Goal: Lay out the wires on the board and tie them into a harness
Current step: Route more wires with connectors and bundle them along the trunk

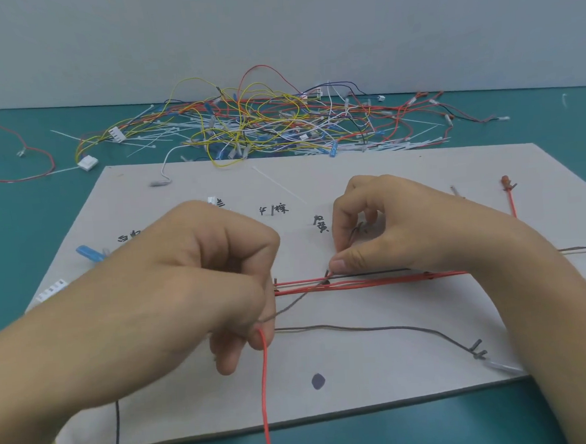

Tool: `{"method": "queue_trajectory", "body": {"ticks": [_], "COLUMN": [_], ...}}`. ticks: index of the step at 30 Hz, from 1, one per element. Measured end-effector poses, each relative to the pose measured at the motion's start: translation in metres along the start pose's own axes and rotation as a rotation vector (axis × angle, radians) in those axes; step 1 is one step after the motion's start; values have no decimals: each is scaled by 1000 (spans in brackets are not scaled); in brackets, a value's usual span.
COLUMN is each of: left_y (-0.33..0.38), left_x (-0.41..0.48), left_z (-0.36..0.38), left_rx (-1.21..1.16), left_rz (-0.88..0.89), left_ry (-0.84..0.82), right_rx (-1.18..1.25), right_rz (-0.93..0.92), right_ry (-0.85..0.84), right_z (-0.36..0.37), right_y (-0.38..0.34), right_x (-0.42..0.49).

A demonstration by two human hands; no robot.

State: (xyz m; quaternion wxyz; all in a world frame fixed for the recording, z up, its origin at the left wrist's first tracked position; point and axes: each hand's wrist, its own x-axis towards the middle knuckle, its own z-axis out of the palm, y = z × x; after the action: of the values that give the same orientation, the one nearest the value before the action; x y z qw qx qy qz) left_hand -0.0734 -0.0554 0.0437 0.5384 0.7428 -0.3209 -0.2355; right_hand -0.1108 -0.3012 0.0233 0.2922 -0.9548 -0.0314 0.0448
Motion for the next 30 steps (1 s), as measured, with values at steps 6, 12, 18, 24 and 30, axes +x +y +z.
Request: {"method": "queue_trajectory", "body": {"ticks": [6, 12, 18, 24, 30], "left_y": [-17, -28, -31, -33, -40], "left_x": [6, 15, 19, 25, 29], "left_z": [-26, -41, -40, -36, -35], "left_rx": [62, 166, 170, 124, 158], "left_rz": [99, 92, -5, -32, -52], "left_ry": [3, 132, 254, 364, 431], "right_rx": [1, 5, 4, 4, 0], "right_rz": [-19, -18, -21, -26, -27], "right_ry": [-20, -37, -46, -44, -39], "right_z": [2, 2, 2, 3, 4], "right_y": [0, -1, -1, -4, -6], "right_x": [1, 2, 2, 1, 1]}}
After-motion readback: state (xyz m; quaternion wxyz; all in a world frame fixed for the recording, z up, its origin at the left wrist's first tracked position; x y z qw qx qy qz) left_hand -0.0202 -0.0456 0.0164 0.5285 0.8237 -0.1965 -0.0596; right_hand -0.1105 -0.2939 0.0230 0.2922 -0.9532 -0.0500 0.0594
